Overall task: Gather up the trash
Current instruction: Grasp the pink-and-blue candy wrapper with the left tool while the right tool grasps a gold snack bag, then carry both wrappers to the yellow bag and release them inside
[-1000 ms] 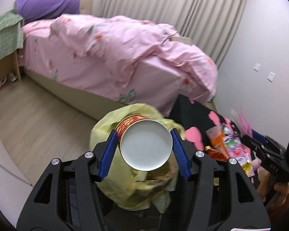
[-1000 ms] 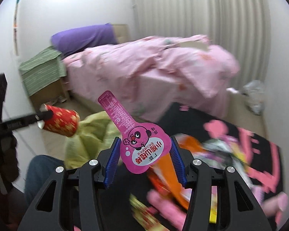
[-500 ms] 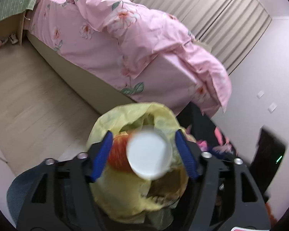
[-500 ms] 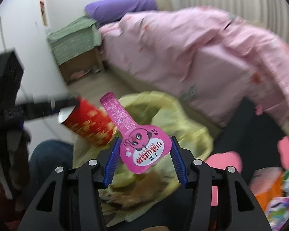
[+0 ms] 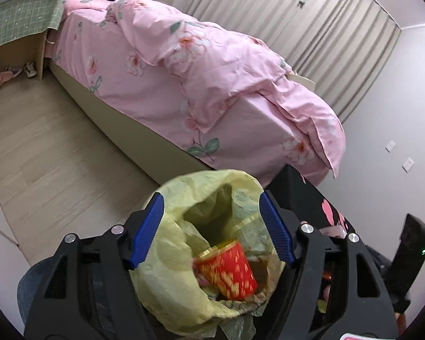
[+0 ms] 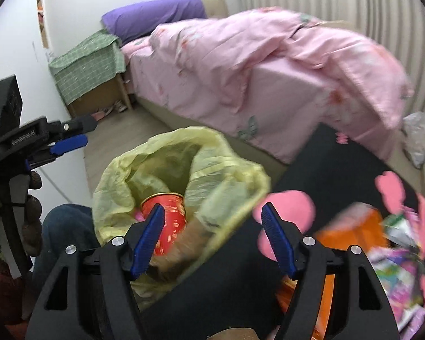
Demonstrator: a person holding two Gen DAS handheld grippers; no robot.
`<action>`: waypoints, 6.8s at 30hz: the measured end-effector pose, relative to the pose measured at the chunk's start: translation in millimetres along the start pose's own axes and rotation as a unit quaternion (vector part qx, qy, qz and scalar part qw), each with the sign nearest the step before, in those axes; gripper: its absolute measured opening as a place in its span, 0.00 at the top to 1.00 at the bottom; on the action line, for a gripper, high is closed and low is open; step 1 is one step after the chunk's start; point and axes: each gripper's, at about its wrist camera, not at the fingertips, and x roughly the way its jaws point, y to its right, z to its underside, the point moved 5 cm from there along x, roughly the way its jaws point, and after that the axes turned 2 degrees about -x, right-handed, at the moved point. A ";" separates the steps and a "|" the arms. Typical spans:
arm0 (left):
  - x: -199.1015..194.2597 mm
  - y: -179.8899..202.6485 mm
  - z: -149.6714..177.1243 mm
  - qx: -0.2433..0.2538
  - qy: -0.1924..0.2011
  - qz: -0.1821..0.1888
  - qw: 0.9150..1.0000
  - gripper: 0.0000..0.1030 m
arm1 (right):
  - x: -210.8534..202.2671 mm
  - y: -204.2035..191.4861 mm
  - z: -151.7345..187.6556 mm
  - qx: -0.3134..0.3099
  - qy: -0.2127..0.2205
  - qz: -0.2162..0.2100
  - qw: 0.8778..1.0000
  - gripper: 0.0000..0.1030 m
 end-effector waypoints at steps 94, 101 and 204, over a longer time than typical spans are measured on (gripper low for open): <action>32.1 163.9 151.8 0.207 -0.215 0.127 0.946 0.96 | -144.9 68.8 177.1 0.062 0.007 0.063 0.996 0.81; 36.3 169.2 173.8 0.229 -0.231 0.119 0.938 0.80 | -168.1 110.1 190.0 0.142 0.029 0.103 0.984 0.81; 14.3 -2.3 14.1 0.015 -0.036 -0.030 0.999 0.49 | 53.2 -8.4 -13.7 0.017 -0.062 -0.063 0.996 0.45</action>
